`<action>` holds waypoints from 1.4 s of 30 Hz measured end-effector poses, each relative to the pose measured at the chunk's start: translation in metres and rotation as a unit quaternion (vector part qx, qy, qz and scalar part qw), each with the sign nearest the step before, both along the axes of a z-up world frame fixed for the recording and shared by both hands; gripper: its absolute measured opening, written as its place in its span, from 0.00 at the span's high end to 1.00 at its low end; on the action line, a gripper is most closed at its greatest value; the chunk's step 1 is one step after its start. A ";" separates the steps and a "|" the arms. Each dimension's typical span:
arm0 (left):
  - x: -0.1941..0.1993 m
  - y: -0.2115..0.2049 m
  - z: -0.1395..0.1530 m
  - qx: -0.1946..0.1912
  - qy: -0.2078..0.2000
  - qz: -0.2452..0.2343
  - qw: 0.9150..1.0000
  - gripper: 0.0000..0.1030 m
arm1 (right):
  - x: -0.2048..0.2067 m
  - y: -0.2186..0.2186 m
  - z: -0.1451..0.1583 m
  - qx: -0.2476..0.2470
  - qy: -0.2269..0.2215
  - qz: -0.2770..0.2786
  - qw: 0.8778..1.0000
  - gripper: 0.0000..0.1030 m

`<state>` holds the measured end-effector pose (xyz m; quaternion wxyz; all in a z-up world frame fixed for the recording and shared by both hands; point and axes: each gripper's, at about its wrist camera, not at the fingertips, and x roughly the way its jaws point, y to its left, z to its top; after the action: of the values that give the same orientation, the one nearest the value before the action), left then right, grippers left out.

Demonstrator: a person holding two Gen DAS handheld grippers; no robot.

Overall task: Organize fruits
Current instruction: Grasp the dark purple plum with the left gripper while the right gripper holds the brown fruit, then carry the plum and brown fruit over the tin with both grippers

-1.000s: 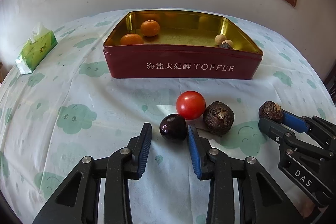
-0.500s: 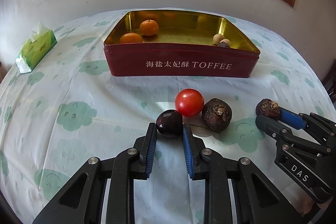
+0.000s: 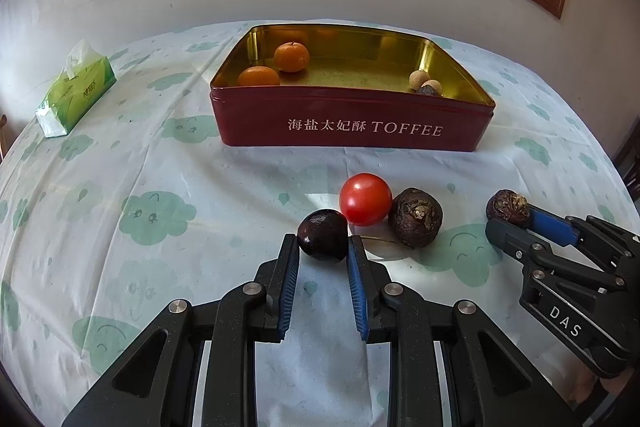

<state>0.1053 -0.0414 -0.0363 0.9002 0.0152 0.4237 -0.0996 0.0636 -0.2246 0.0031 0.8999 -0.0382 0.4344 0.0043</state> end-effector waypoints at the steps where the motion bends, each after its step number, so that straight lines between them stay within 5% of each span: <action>1: 0.000 0.001 0.000 -0.001 0.000 0.000 1.000 0.75 | 0.000 0.000 0.000 0.000 0.000 0.000 1.000 0.67; 42: 0.000 0.008 0.032 -0.010 -0.032 0.009 0.999 0.75 | -0.006 0.000 0.030 -0.011 -0.026 -0.005 1.000 0.67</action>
<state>0.1051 -0.0331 -0.0044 0.9143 0.0051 0.3937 -0.0952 0.0579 -0.2243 0.0329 0.9103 -0.0459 0.4113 -0.0060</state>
